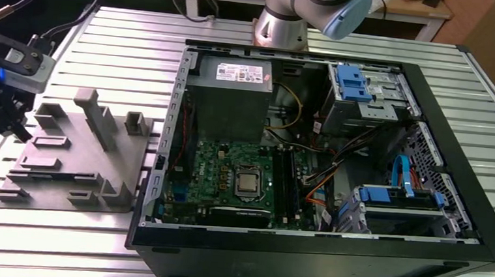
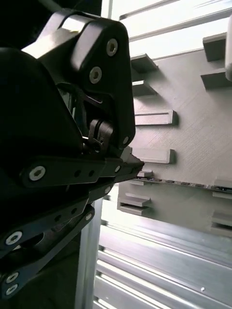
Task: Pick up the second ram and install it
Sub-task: 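Pick up the second ram and move it above second insertion slot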
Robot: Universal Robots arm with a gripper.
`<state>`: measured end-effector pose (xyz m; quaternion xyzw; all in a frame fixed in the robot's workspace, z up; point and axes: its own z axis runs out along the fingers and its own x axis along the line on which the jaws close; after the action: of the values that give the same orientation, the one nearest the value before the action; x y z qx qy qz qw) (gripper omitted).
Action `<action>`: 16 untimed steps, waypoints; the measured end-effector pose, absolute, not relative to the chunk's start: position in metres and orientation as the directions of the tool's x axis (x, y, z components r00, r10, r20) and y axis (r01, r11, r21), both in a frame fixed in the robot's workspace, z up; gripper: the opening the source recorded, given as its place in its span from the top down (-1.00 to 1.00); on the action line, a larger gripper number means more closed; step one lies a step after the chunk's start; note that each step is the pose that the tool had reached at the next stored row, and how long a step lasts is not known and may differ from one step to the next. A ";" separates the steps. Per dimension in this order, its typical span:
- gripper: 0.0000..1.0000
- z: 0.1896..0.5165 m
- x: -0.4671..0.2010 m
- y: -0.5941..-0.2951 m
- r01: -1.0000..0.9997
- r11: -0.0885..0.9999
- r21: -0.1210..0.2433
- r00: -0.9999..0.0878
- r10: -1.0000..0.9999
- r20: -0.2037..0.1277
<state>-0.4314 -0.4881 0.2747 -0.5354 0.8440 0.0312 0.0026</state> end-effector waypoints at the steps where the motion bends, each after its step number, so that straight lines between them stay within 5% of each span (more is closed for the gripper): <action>1: 0.86 0.274 -0.431 -0.488 -0.911 0.408 0.050 -0.410 -0.911 -0.038; 16: 0.86 0.267 -0.431 -0.488 -0.988 0.148 0.050 -0.150 -0.988 -0.038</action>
<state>-0.4314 -0.4881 0.2668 -0.6520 0.7576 0.0313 -0.0019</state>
